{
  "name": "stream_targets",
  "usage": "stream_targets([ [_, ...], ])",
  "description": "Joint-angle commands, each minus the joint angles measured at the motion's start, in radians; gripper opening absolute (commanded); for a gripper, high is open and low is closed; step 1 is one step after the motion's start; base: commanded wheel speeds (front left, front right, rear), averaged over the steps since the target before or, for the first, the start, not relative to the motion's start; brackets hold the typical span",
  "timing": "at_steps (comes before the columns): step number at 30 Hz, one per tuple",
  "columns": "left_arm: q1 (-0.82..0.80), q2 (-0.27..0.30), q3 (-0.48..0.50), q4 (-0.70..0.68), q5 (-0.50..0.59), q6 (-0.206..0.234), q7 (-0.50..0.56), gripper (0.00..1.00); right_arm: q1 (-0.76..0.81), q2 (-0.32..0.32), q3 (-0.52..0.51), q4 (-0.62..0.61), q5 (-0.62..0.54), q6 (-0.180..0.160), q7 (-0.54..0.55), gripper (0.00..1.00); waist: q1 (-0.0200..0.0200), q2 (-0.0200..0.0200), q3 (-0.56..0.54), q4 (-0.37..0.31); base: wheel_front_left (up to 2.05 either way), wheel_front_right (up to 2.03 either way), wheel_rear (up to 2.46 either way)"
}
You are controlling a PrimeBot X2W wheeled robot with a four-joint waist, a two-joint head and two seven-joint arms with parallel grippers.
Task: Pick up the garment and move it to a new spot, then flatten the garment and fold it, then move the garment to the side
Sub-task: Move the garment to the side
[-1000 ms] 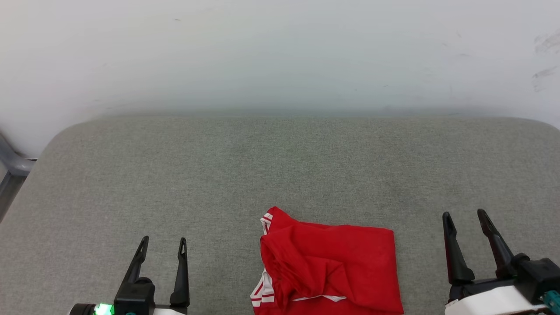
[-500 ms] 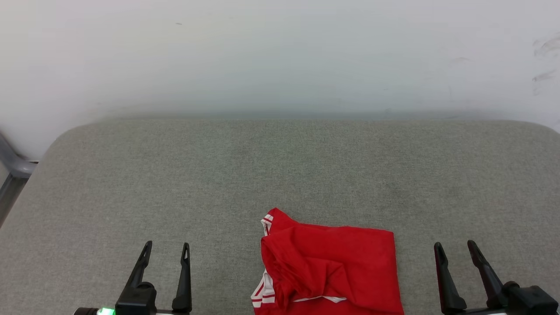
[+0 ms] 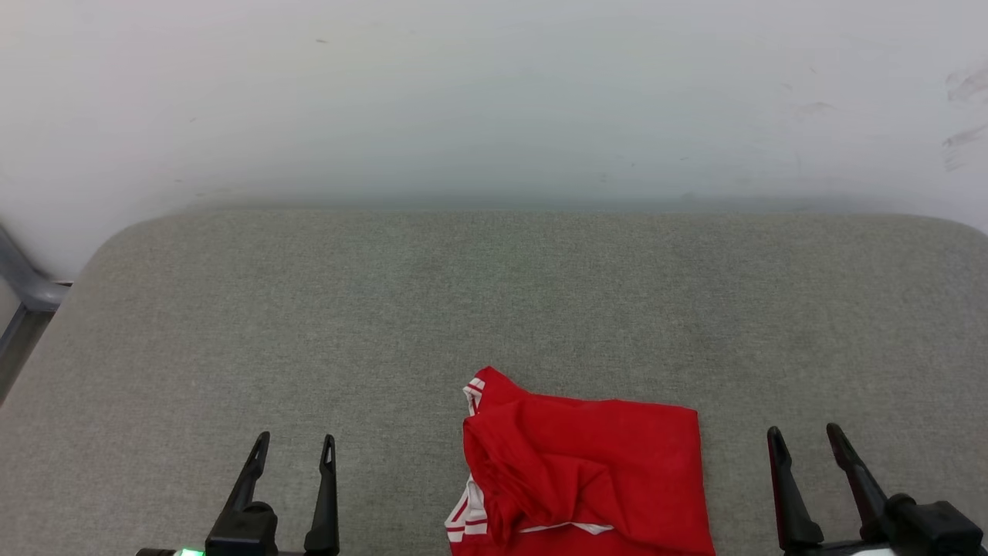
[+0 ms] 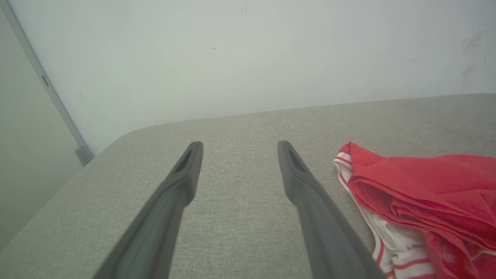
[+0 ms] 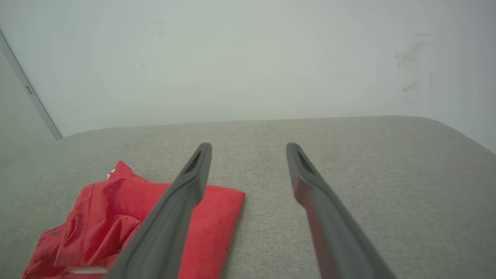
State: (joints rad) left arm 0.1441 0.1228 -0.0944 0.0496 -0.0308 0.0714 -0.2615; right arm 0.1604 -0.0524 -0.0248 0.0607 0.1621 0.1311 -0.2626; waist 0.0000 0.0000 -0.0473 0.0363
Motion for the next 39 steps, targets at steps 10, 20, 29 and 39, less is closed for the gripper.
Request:
stream_targets([
  [10,-0.017,0.001,-0.004,0.012,0.004,-0.003,-0.005,1.0,-0.19,-0.107,-0.022,-0.023,0.031,-0.001,0.062,1.0,0.0,0.0,0.009,0.005,0.0,0.0,0.0],
  [20,-0.03,-0.001,-0.008,0.013,0.007,-0.005,-0.005,1.0,-0.396,-0.333,0.066,-0.007,0.335,-0.001,0.498,1.0,0.0,0.0,0.024,0.02,0.0,0.0,0.0],
  [29,-0.052,-0.009,-0.017,0.013,0.009,-0.007,-0.005,1.0,-0.416,-0.412,0.159,0.065,0.587,-0.001,0.893,1.0,0.0,0.0,0.053,0.044,0.0,0.0,0.0],
  [39,-0.093,-0.017,-0.031,0.015,0.009,-0.013,-0.005,1.0,-0.355,-0.372,0.223,0.133,0.664,-0.001,1.019,1.0,0.0,0.0,0.112,0.091,0.0,0.0,0.0],
])
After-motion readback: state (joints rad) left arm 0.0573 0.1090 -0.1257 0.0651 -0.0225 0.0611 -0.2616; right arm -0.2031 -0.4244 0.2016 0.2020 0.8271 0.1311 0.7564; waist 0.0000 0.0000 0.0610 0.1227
